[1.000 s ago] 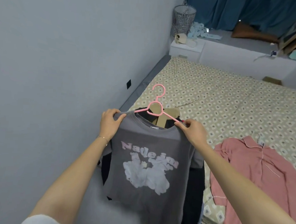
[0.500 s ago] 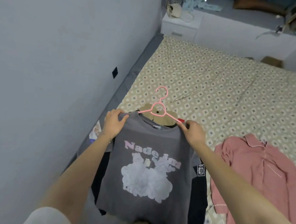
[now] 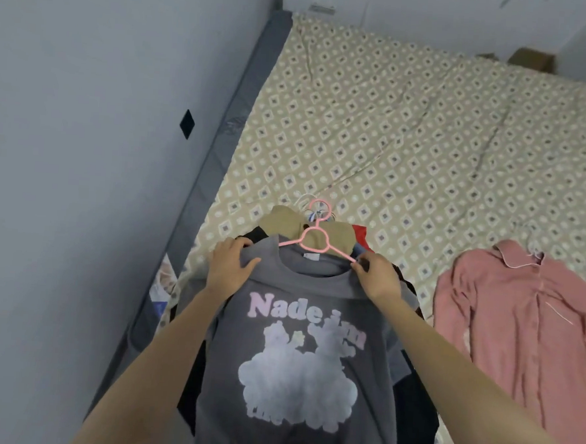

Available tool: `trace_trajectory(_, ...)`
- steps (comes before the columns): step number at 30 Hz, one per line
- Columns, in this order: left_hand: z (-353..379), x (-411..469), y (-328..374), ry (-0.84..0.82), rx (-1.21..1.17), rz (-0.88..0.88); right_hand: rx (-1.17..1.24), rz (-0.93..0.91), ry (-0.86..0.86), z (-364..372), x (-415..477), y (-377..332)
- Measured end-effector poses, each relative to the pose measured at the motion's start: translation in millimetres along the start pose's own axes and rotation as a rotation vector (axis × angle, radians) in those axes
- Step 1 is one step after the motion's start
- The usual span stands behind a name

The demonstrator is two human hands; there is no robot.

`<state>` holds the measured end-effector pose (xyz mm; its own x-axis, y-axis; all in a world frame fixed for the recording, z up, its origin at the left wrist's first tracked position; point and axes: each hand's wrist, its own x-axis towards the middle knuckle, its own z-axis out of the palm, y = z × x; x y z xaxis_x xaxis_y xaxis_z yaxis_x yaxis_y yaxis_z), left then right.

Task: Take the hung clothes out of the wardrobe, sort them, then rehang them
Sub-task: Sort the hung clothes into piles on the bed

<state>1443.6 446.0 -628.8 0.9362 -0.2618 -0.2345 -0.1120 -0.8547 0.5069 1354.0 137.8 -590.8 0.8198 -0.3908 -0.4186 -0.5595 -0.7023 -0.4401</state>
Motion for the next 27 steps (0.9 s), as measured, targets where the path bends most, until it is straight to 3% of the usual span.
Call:
trace_trajectory(11,31.1,-17.0,8.2,0.087,0.093,0.08,-0.104,-0.06,0.054,19.6,-5.1,15.1)
trace_trajectory(15,34.7,-32.1,50.7,0.084,0.136,0.227,-0.18,-0.087,0.086,2.7,-31.6,23.8)
trace_trajectory(19,43.5,-49.7,102.1,0.007,0.167,0.254,-0.22,-0.096,0.115,-19.3,-61.2,45.8)
trace_trajectory(27,82.5,-124.3,220.9,-0.004,0.233,0.306,-0.175,-0.074,0.137,-79.2,-148.7,151.1)
